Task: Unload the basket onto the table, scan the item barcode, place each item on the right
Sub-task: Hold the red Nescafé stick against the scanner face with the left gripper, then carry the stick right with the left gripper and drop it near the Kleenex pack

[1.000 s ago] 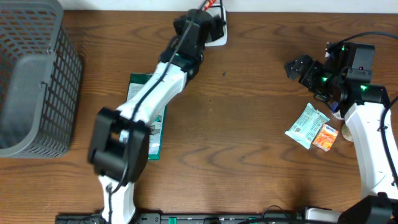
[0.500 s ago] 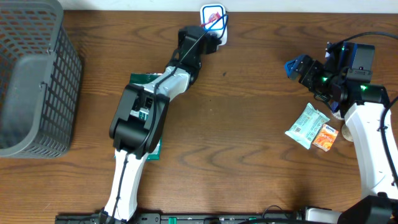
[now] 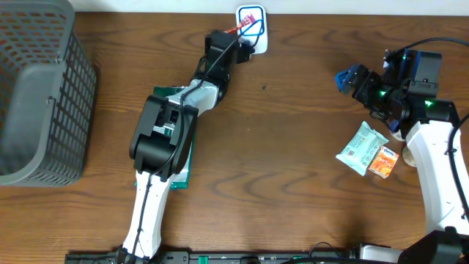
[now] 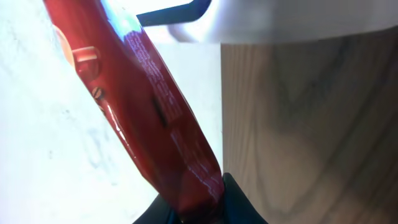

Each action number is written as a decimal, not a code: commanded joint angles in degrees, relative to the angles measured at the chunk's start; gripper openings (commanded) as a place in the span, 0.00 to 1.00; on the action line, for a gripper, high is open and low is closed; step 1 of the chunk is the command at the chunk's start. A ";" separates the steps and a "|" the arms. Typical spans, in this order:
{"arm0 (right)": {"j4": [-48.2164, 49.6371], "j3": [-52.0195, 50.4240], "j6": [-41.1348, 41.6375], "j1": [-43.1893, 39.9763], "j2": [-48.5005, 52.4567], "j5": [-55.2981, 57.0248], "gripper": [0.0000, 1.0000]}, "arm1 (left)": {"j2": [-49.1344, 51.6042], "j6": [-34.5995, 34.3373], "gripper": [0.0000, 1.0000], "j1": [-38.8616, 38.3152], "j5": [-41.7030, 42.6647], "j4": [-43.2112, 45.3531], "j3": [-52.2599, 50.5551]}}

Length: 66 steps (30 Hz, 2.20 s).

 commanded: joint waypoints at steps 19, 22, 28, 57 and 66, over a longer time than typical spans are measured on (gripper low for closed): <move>-0.09 0.83 -0.87 -0.39 -0.94 0.28 0.99 | -0.42 0.92 0.08 0.04 5.49 -1.31 0.59; -0.07 0.83 -0.87 -0.39 -0.94 0.31 0.99 | -0.42 0.92 0.07 0.04 5.92 -1.31 0.59; -0.09 0.83 -0.87 -0.39 -0.94 0.31 0.99 | -0.42 0.92 0.08 0.57 9.07 -1.33 0.59; -0.09 0.83 -0.87 -0.39 -0.94 0.28 0.99 | -22.82 -36.39 0.07 -7.63 5.57 -25.59 1.25; -0.07 0.83 -0.90 -0.39 -0.94 0.31 0.99 | -41.13 -74.38 0.07 -14.80 27.71 -54.18 1.22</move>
